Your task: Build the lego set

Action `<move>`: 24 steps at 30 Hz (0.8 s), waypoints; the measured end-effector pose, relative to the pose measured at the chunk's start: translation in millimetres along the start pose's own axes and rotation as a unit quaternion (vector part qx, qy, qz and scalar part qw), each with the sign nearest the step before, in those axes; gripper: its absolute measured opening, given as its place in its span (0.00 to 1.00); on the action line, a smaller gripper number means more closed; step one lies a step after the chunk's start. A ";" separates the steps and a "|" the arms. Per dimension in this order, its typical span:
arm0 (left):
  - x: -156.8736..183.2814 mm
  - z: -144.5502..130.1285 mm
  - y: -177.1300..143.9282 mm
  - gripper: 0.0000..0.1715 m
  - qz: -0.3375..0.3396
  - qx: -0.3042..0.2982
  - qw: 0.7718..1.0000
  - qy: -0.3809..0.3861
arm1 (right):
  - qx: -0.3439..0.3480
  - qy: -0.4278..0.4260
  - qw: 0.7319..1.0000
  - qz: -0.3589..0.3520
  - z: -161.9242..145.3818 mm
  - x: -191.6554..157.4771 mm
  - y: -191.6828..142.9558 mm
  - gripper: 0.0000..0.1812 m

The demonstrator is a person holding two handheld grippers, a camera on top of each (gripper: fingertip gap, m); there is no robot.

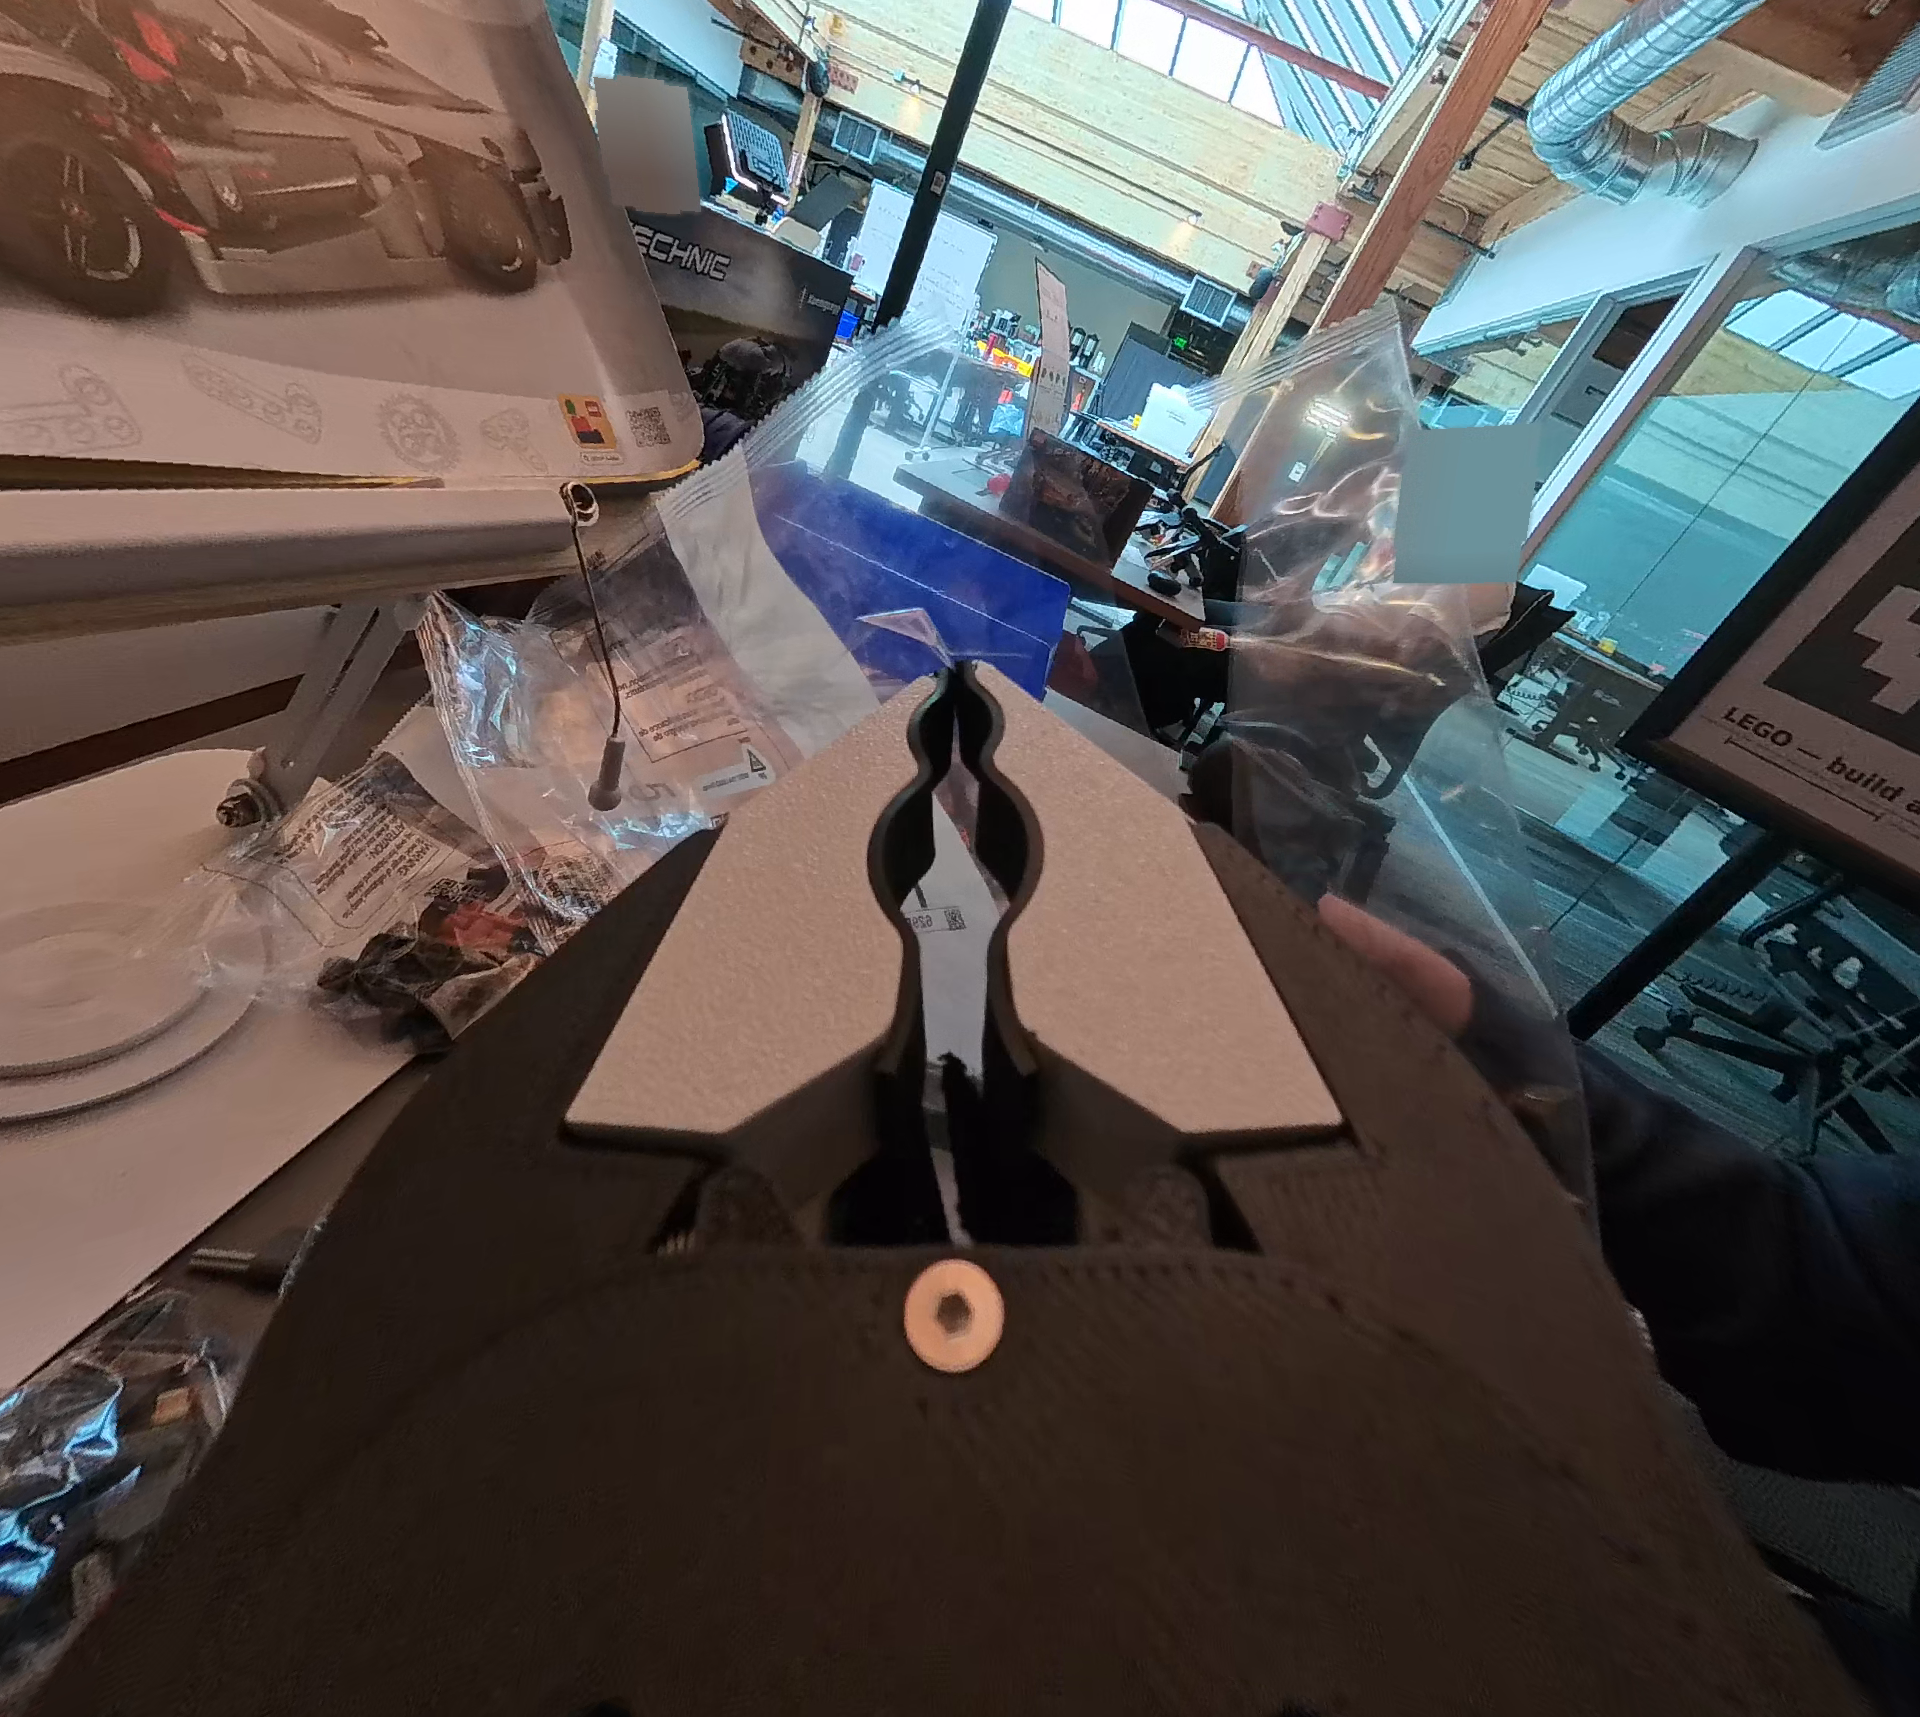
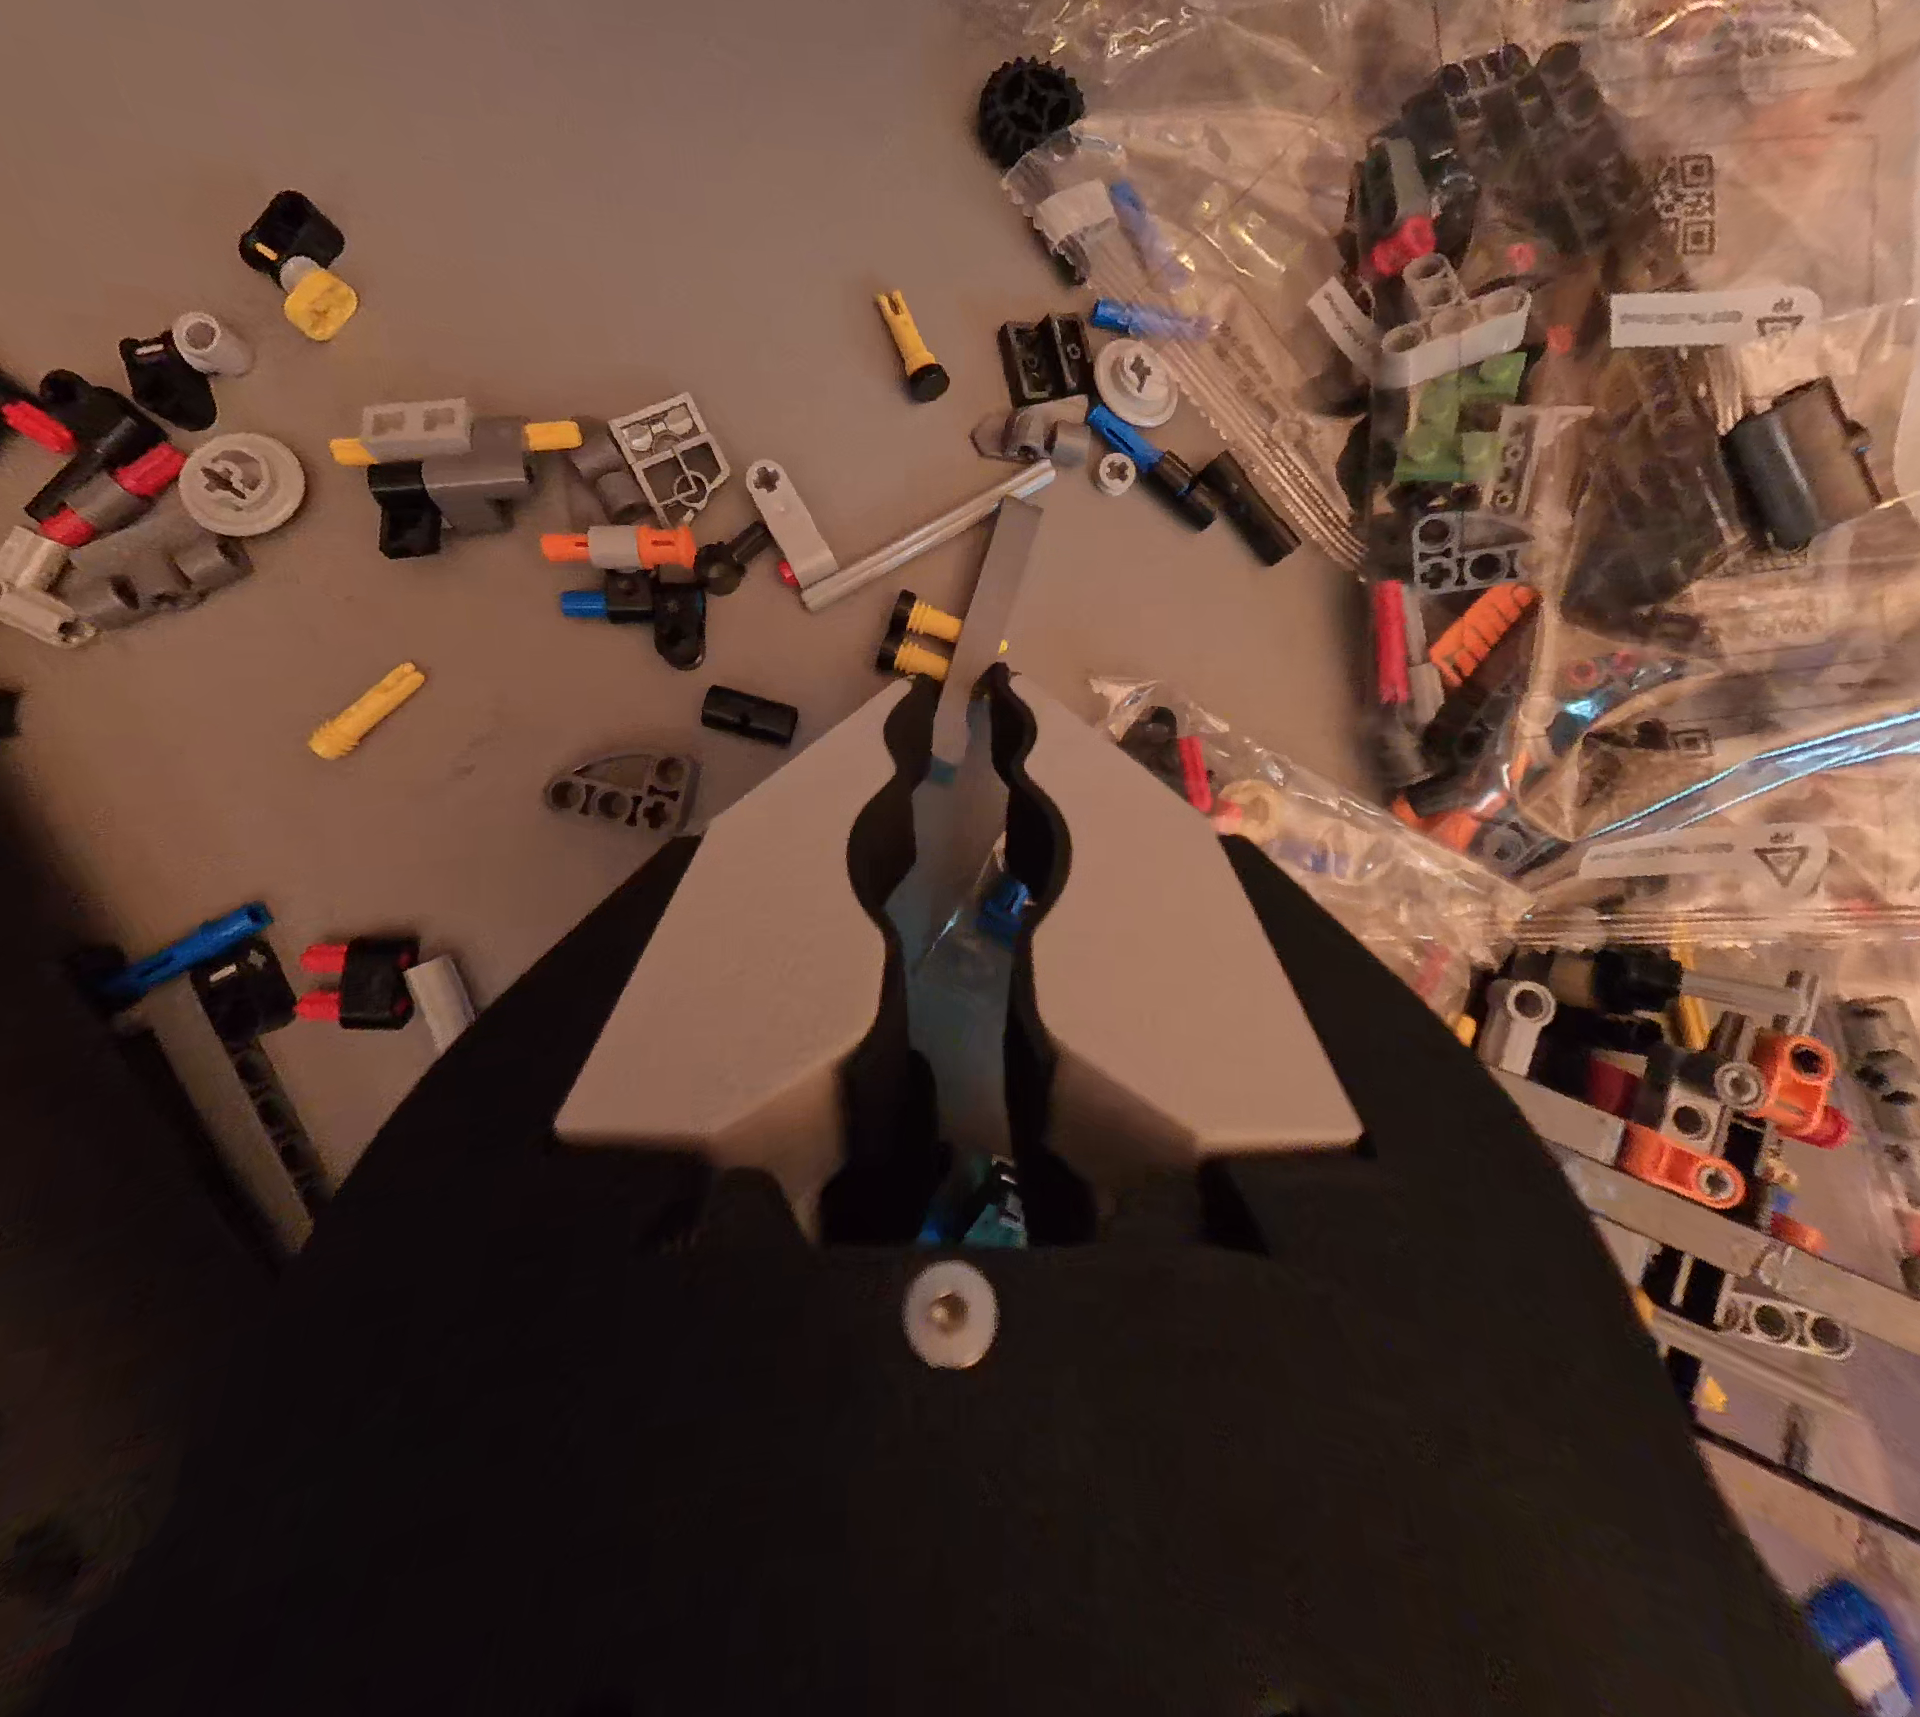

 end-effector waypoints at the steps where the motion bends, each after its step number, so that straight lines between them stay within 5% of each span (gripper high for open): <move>1: 0.1 0.1 0.0 0.00 0.000 0.000 1.000 0.000 | 0.004 -0.002 1.000 -0.002 1.1 -0.1 -0.6 0.04; 4: 0.0 0.4 -0.4 0.00 0.001 0.001 1.000 0.000 | 0.007 0.009 1.000 0.006 2.0 -0.8 -0.5 0.10; 7: -0.2 0.3 -0.5 0.00 0.001 0.000 1.000 0.001 | 0.001 -0.020 1.000 -0.022 0.7 3.2 -2.1 0.03; 24: -0.1 1.1 -1.1 0.00 0.003 0.000 1.000 0.004 | 0.028 -0.180 0.972 -0.148 16.0 9.3 -9.8 0.03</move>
Point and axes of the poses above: each gripper's, where its closed fingertips meet, y out along the fingers, z out of its top, x = y × z across the jaws, the point moved 2 cm from there along -y, back along the fingers, and after that the axes turned 8 degrees about -z, right-handed, at the moved point
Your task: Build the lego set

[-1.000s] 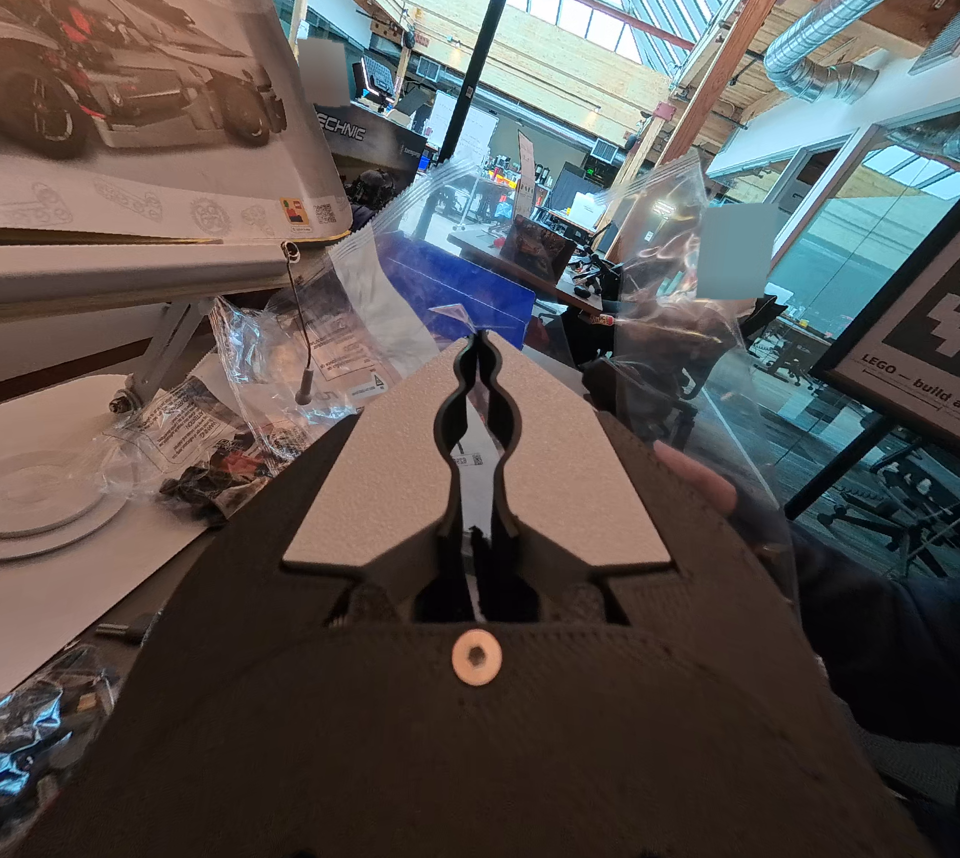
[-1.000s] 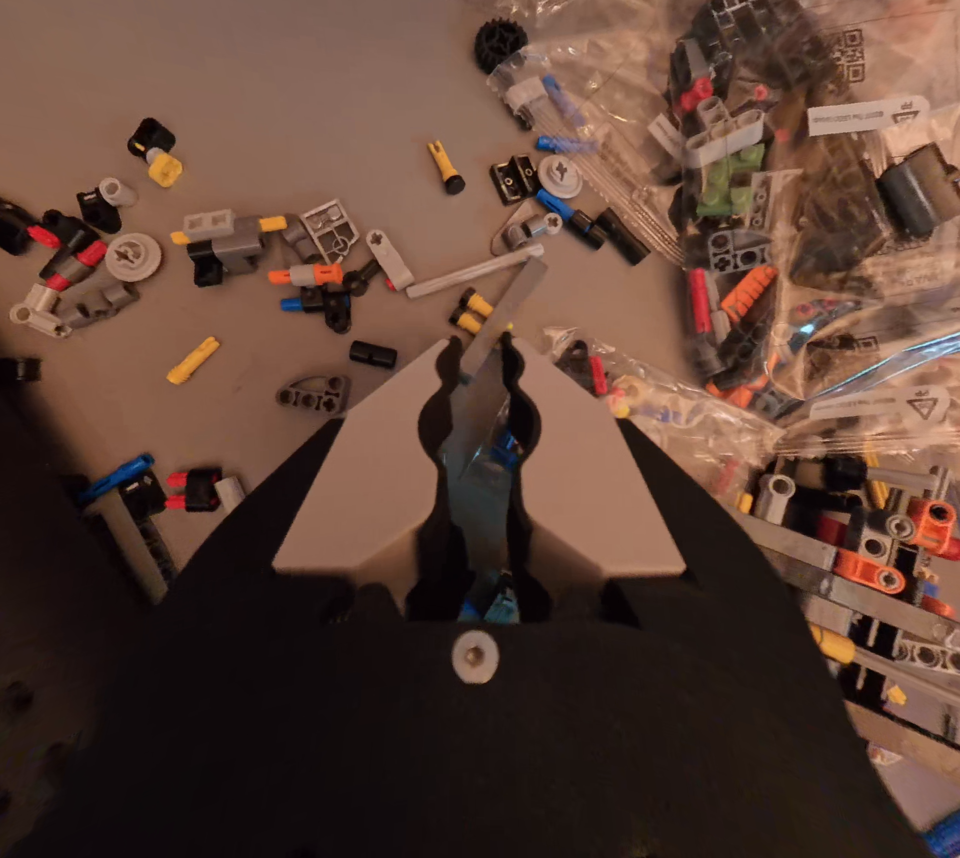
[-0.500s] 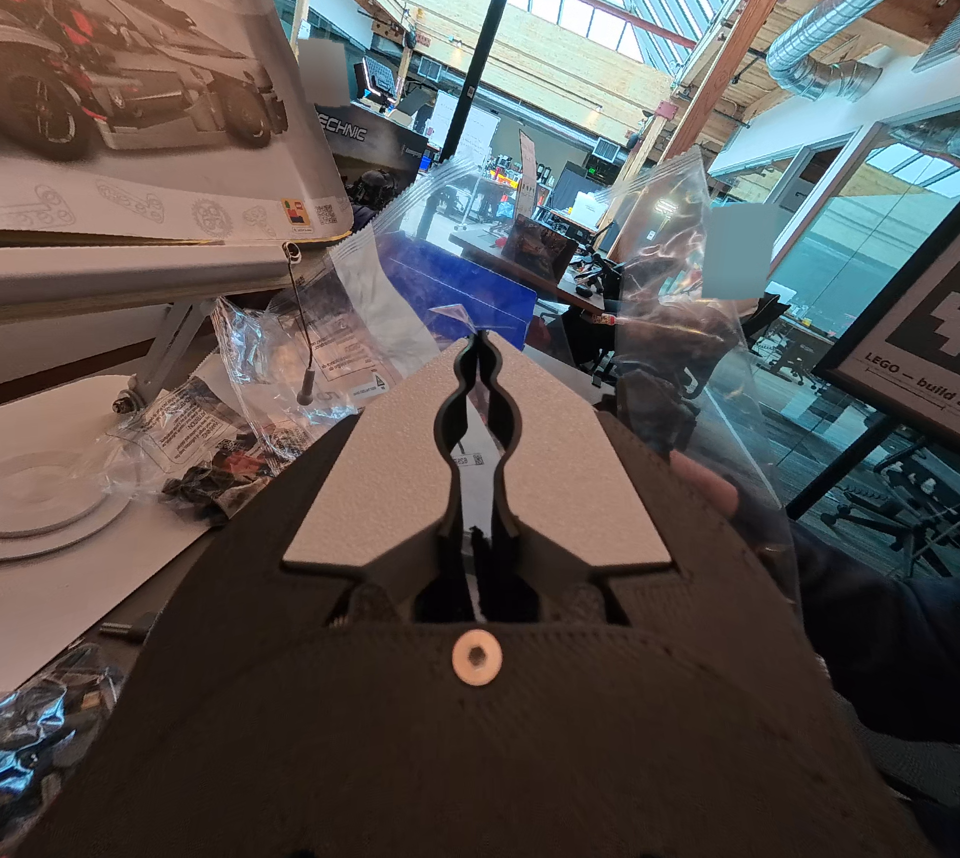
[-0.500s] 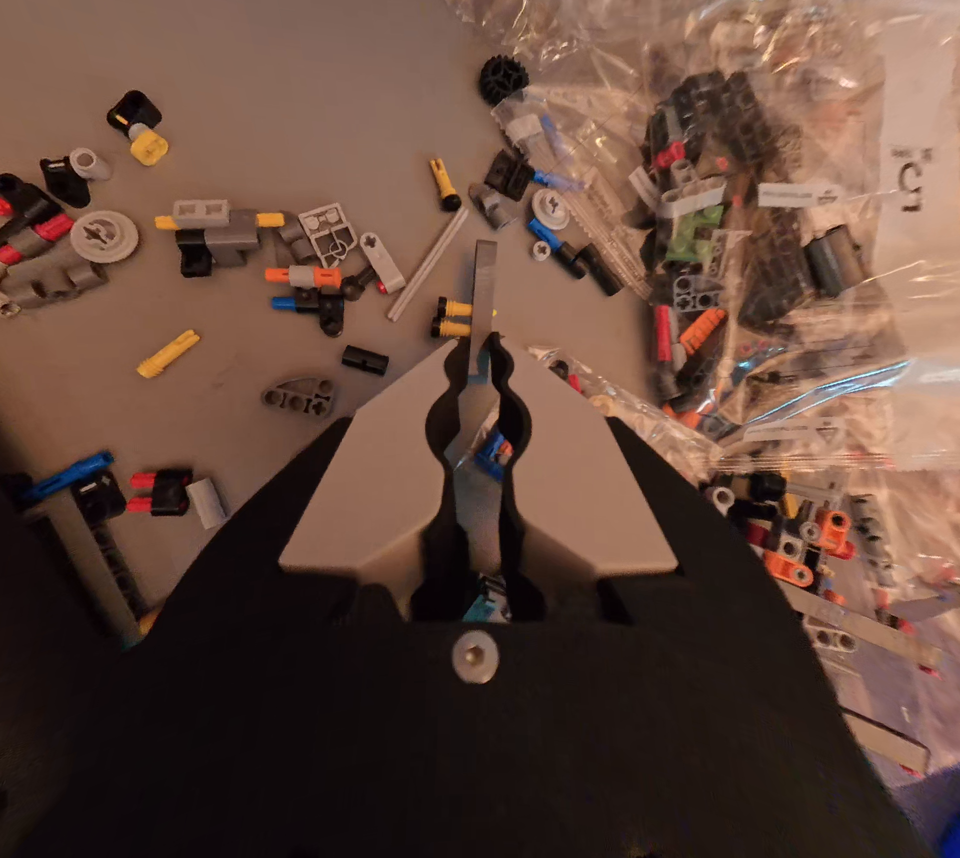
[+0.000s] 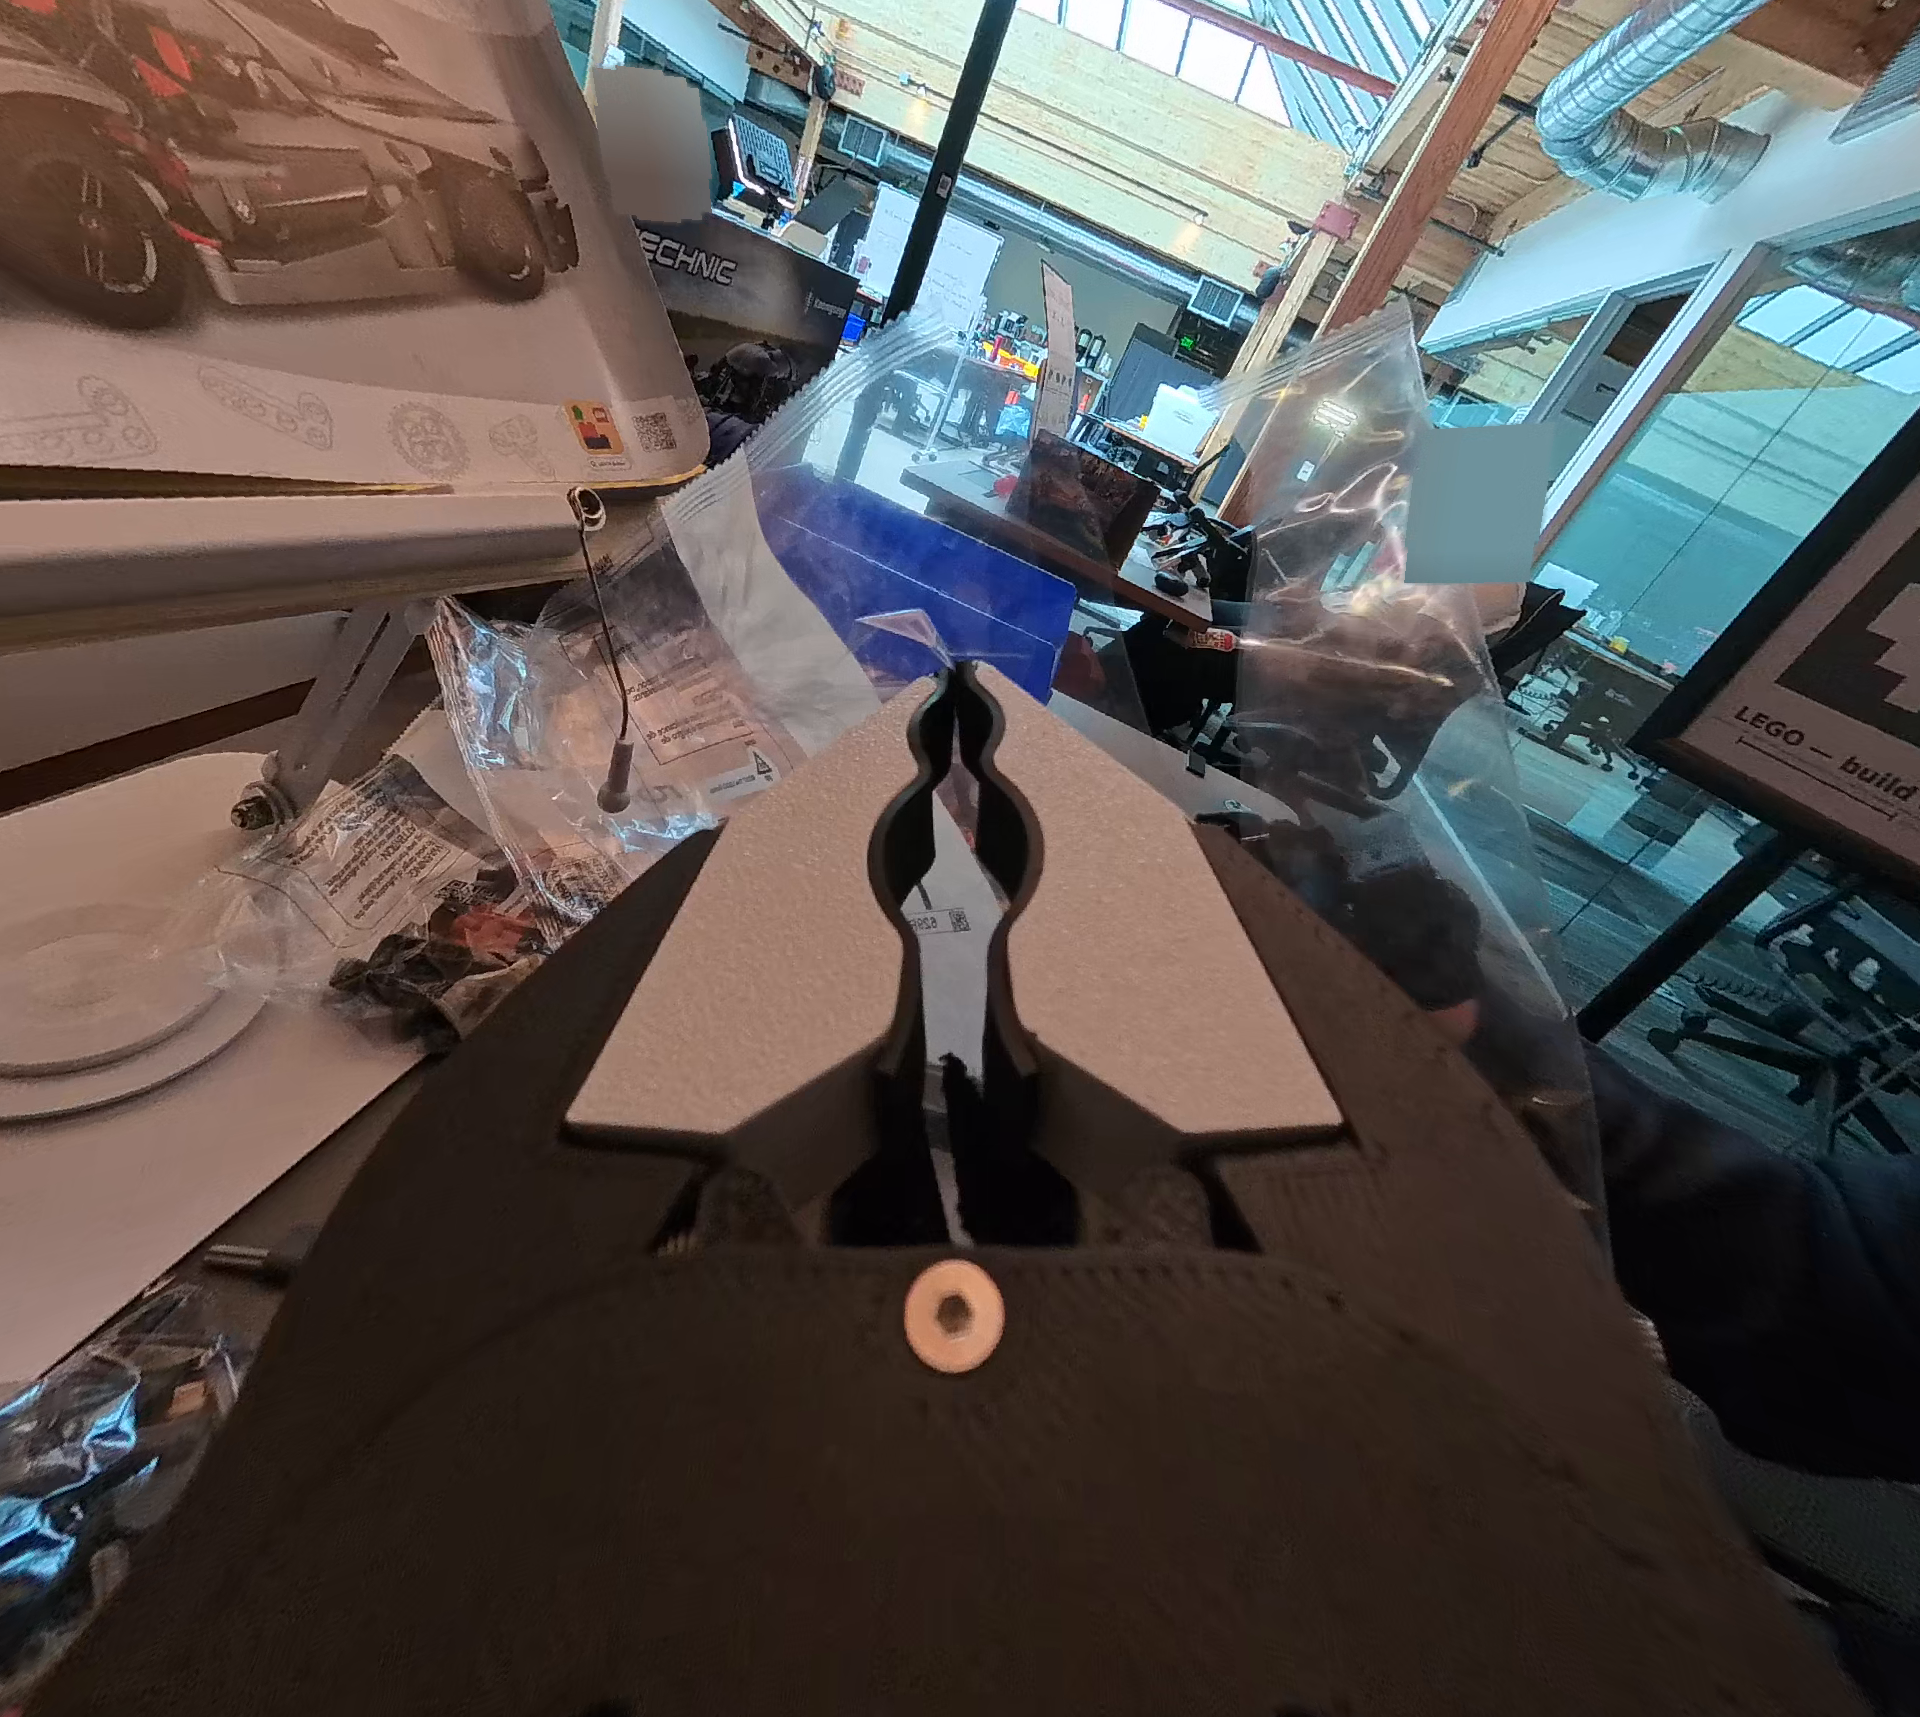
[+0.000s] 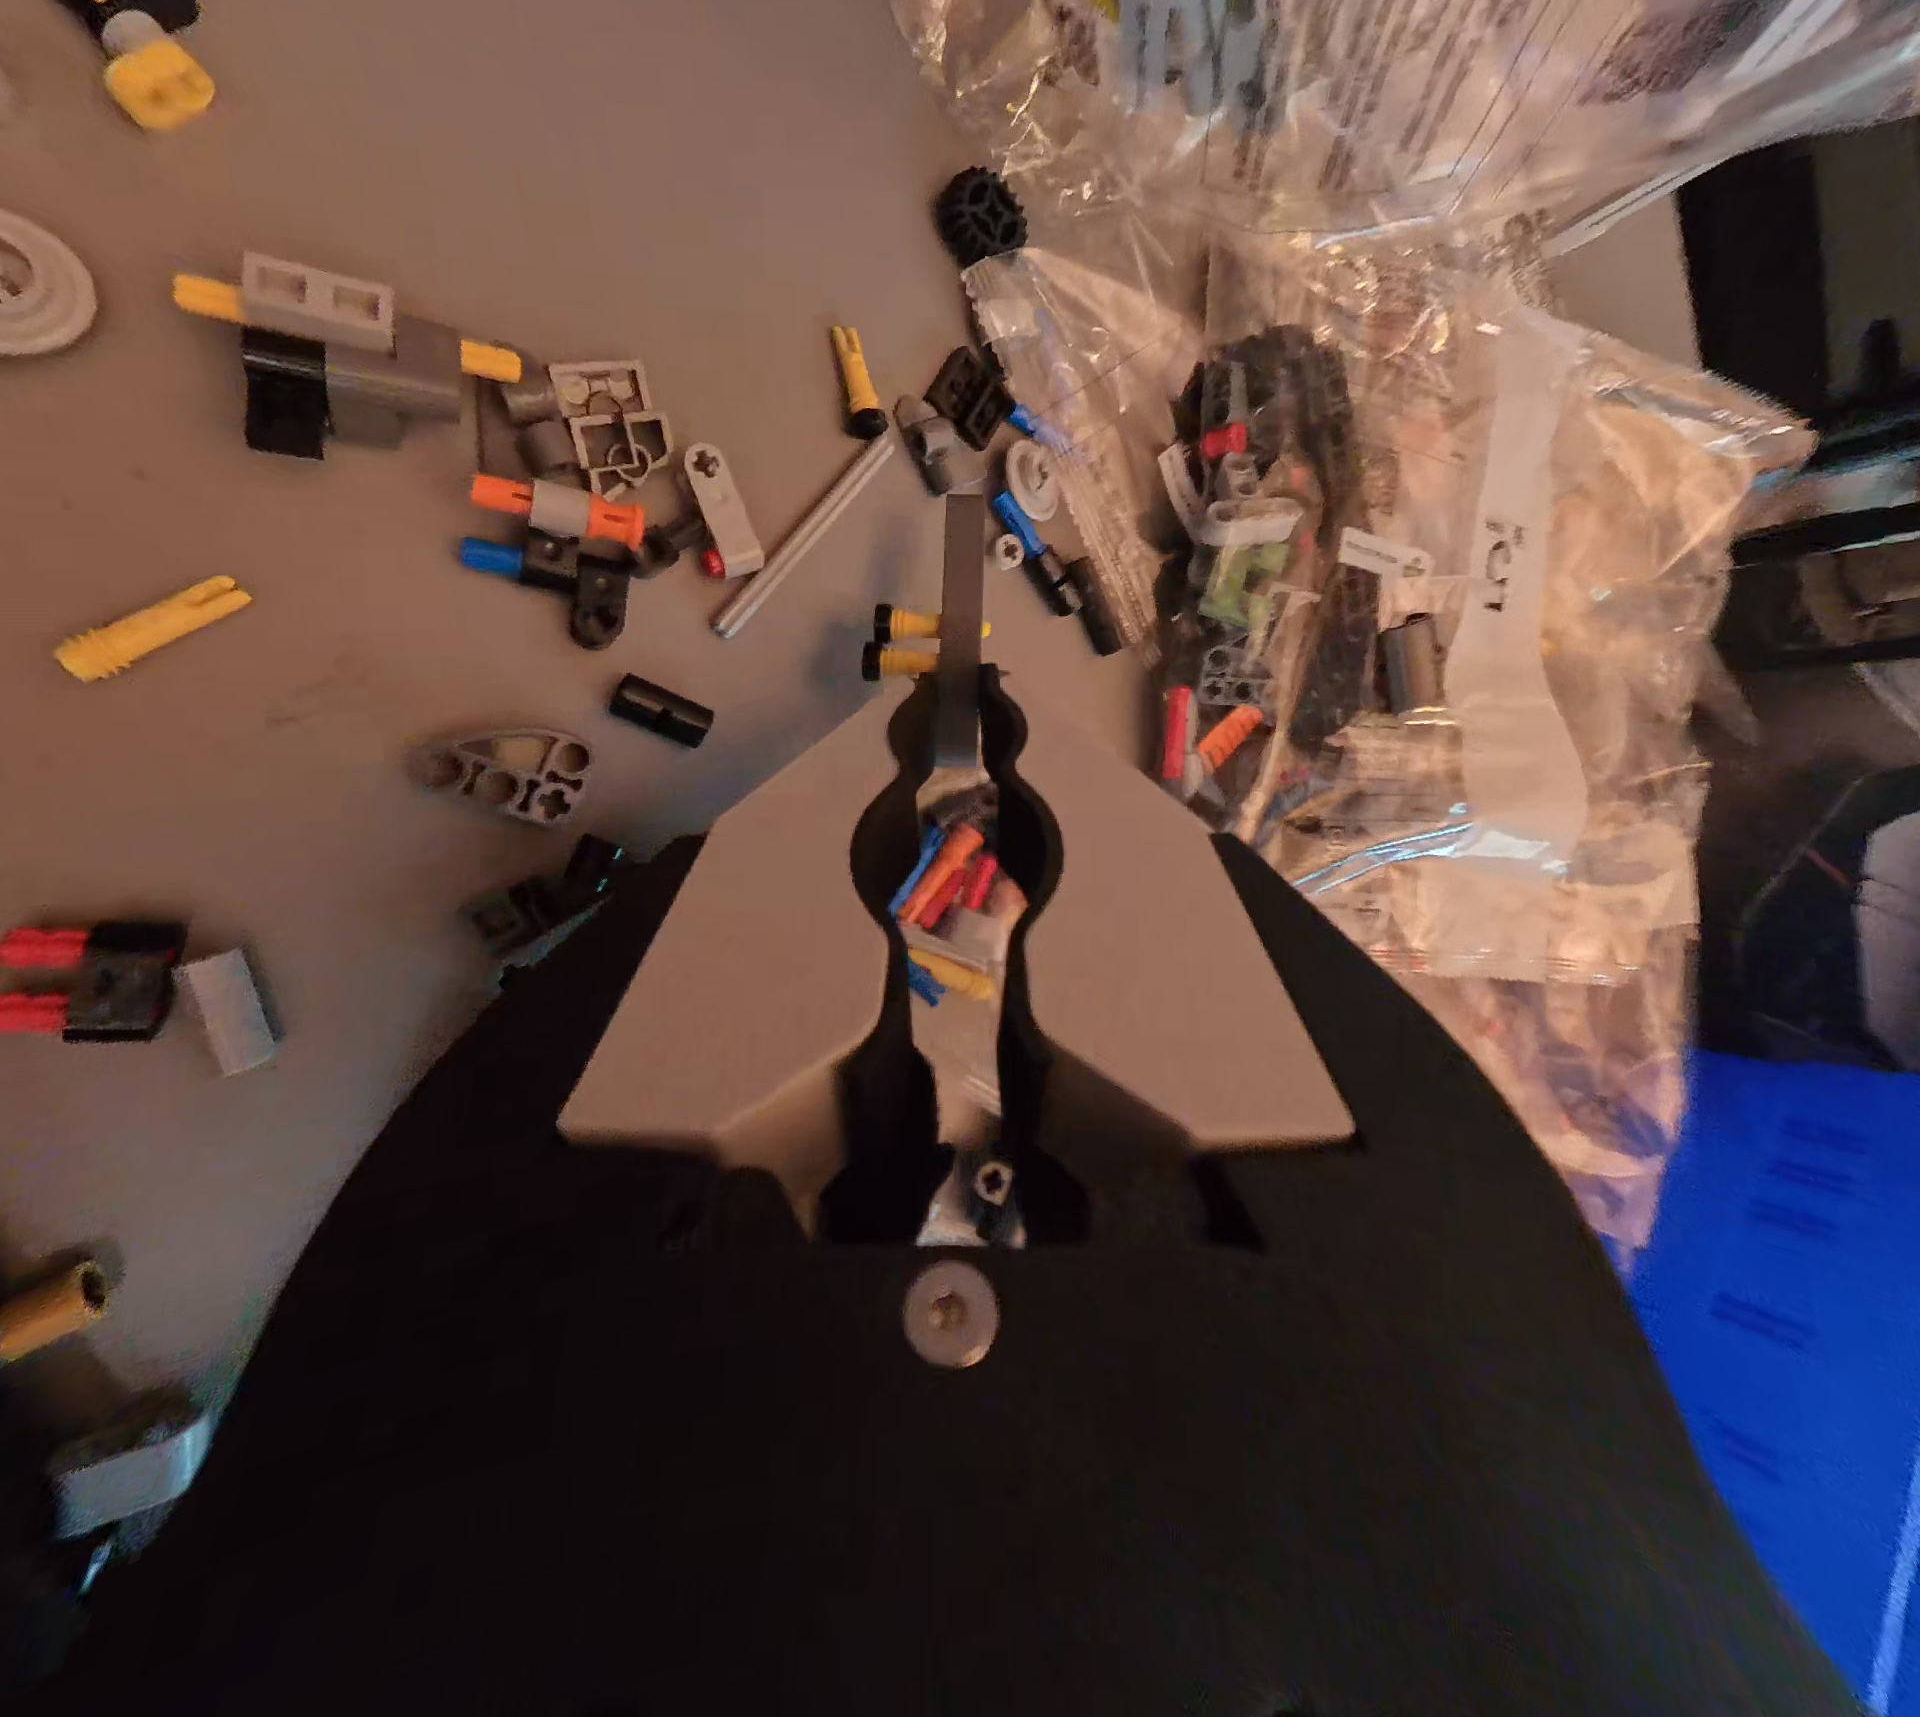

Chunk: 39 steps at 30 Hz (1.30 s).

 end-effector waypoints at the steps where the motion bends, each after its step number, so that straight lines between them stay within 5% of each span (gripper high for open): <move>1: 0.0 0.1 -0.1 0.00 0.000 0.000 1.000 0.000 | 0.004 -0.006 1.000 -0.016 2.4 3.6 -1.5 0.02; 8: -0.3 0.1 -0.2 0.00 0.001 0.001 1.000 0.000 | 0.035 -0.109 0.982 -0.149 24.1 19.7 -9.4 0.03; 22: -2.2 -0.3 -1.2 0.00 0.002 0.003 1.000 -0.002 | 0.022 -0.114 0.984 -0.135 22.0 9.5 -0.3 0.00; 26: -2.9 0.1 -2.0 0.00 0.003 0.003 1.000 -0.002 | 0.025 -0.064 0.992 -0.106 15.6 10.2 3.4 0.00; 29: -2.7 -0.8 -1.0 0.00 0.002 0.001 1.000 -0.002 | 0.035 -0.026 0.997 -0.065 20.4 3.7 9.6 0.12; 39: -3.7 -2.2 -0.4 0.00 0.005 -0.003 1.000 0.000 | 0.002 0.129 0.987 0.095 20.2 7.3 31.6 0.12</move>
Point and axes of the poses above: each gripper's, where its closed fingertips meet, y out along the fingers, z out of its top, x = y × z across the jaws, the point moved 2 cm from there along -y, back along the fingers, and after that the axes turned 8 degrees about -z, right-handed, at the moved point
